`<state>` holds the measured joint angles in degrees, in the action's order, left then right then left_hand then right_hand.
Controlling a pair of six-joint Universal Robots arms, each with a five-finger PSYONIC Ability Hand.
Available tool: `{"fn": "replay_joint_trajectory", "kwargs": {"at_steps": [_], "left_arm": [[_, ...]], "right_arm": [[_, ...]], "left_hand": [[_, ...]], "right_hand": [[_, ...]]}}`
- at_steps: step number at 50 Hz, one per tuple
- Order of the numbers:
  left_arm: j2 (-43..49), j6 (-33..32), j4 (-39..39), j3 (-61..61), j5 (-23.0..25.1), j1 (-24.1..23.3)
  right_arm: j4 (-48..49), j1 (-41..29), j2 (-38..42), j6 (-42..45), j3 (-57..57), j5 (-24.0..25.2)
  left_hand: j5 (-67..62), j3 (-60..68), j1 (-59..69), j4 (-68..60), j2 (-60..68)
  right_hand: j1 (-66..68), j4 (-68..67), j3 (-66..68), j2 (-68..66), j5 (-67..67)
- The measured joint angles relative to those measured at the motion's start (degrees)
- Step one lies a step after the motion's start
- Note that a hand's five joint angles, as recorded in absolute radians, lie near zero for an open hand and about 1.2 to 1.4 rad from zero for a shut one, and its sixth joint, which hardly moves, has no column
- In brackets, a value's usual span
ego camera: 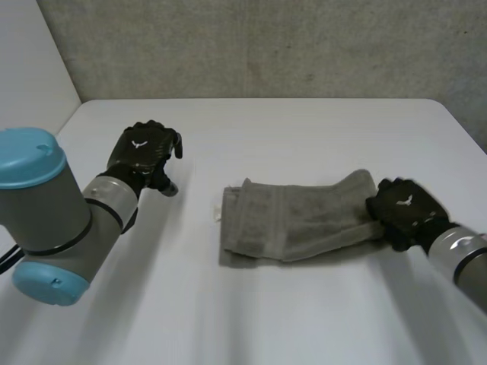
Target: Fold the towel.
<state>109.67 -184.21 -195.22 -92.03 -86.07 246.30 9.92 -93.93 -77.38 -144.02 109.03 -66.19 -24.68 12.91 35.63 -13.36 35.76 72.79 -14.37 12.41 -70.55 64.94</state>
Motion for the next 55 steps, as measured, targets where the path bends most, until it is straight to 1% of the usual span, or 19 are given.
{"fn": "replay_joint_trajectory", "kwargs": {"at_steps": [4, 7, 11, 12, 14, 15, 18, 23, 26, 29, 32, 34, 37, 38, 40, 42, 47, 51, 55], "left_arm": [[-1.18, 0.1, -0.04, -1.05, 0.54, 0.3], [-1.52, 0.21, -0.08, -1.42, 0.75, 0.36], [-1.67, 0.32, -0.19, -1.65, 0.7, 0.35], [-1.68, 0.33, -0.21, -1.65, 0.67, 0.36], [-1.82, 0.38, -0.28, -1.64, 0.54, 0.41], [-1.88, 0.39, -0.28, -1.64, 0.51, 0.43], [-2.39, 0.59, -0.35, -1.64, 0.28, 0.8], [-3.27, 1.58, -0.36, -1.91, 0.13, 1.46], [-3.72, 2.32, -0.39, -2.23, 0.17, 1.85], [-4.05, 2.88, -0.4, -2.52, 0.27, 2.23], [-4.2, 3.15, -0.44, -2.62, 0.37, 2.46], [-4.21, 3.23, -0.46, -2.52, 0.43, 2.57], [-4.11, 3.23, -0.55, -2.16, 0.5, 2.63], [-4.09, 3.23, -0.58, -2.07, 0.5, 2.63], [-3.9, 3.2, -0.86, -1.5, 0.51, 2.61], [-3.78, 3.19, -1.13, -1.07, 0.52, 2.56], [-3.55, 3.25, -1.8, 0.64, 0.51, 1.9], [-2.77, 3.4, -2.03, 2.38, 0.41, 0.47], [-0.82, 3.73, -1.91, 4.1, 0.27, -1.78]], "right_arm": [[-0.88, -1.26, -1.73, 0.52, -2.97, 1.67], [-0.87, -5.24, -1.94, 0.56, -5.86, 2.24], [0.26, -14.37, 0.85, 0.72, -11.67, 2.15], [0.43, -15.48, 1.39, 0.74, -12.39, 2.04], [1.24, -21.44, 4.92, 0.81, -16.32, 1.61], [1.38, -22.52, 5.69, 0.82, -17.09, 1.52], [2.06, -29.54, 11.71, 0.85, -22.07, 1.08], [2.3, -36.29, 19.79, 0.87, -26.82, 0.78], [2.28, -38.62, 23.56, 0.89, -28.3, 0.43], [2.22, -39.69, 25.72, 0.88, -28.9, -0.43], [2.12, -39.82, 26.09, 0.76, -28.73, -1.72], [2.04, -39.33, 25.1, 0.56, -28.08, -3.0], [1.91, -38.07, 22.72, 0.33, -26.43, -4.76], [1.89, -37.82, 22.25, 0.3, -26.07, -5.08], [1.78, -36.41, 19.35, 0.11, -23.91, -6.65], [1.67, -35.55, 17.28, -0.11, -22.3, -7.55], [1.39, -32.79, 10.34, -2.34, -16.85, -9.03], [0.92, -29.57, 4.55, -7.28, -12.47, -9.17], [-0.29, -26.69, 1.85, -12.94, -10.7, -8.99]], "left_hand": [[0.74, 0.0, -0.57, 0.0, -0.52], [1.68, 0.0, -1.53, 0.0, -1.52], [2.74, 0.0, -2.25, 0.0, -2.34], [2.82, 0.0, -2.25, 0.0, -2.38], [2.89, 0.0, -2.24, 0.0, -2.45], [2.92, 0.0, -2.25, 0.0, -2.46], [3.41, 0.0, -3.05, 0.0, -3.02], [3.69, 0.0, -3.34, 0.0, -3.23], [3.92, 0.0, -3.54, 0.0, -3.36], [4.34, 0.0, -3.98, 0.0, -3.86], [4.75, 0.0, -4.19, 0.0, -4.21], [5.0, 0.0, -4.42, 0.0, -4.39], [5.58, 0.0, -4.94, 0.0, -4.93], [5.68, 0.0, -5.02, 0.0, -5.02], [6.04, 0.0, -5.33, 0.0, -5.4], [6.72, 0.0, -6.02, 0.0, -6.15], [10.51, 0.0, -9.28, 0.0, -9.74], [12.08, 0.0, -10.3, 0.0, -11.12], [13.6, 0.0, -11.1, 0.0, -12.7]], "right_hand": [[0.03, 0.0, 0.0, 0.0, 0.0], [0.2, 0.0, 0.0, 0.0, 0.11], [0.21, 0.0, 0.0, 0.0, 0.15], [0.21, 0.0, 0.0, 0.0, 0.15], [0.21, 0.0, 0.0, -0.23, 0.16], [0.21, 0.0, 0.0, -0.57, 0.16], [0.42, 0.0, 0.0, -0.78, 0.16], [0.5, 0.0, 0.0, -0.78, 0.16], [0.5, 0.0, 0.0, -0.78, 0.16], [-0.76, 0.0, 0.0, 0.09, -1.15], [-11.31, 0.0, 0.0, 8.94, -12.61], [-23.8, 0.0, 0.0, 21.76, -24.94], [-38.27, 0.0, 0.0, 36.03, -40.49], [-38.83, 0.0, 0.0, 36.61, -41.78], [-51.22, 0.0, 0.0, 49.5, -55.61], [-56.56, 0.0, 0.0, 54.88, -61.01], [-58.75, 0.0, 0.0, 56.76, -61.43], [-58.78, 0.0, 0.0, 56.76, -61.43], [-59.05, 0.0, 0.0, 56.77, -61.43]]}}
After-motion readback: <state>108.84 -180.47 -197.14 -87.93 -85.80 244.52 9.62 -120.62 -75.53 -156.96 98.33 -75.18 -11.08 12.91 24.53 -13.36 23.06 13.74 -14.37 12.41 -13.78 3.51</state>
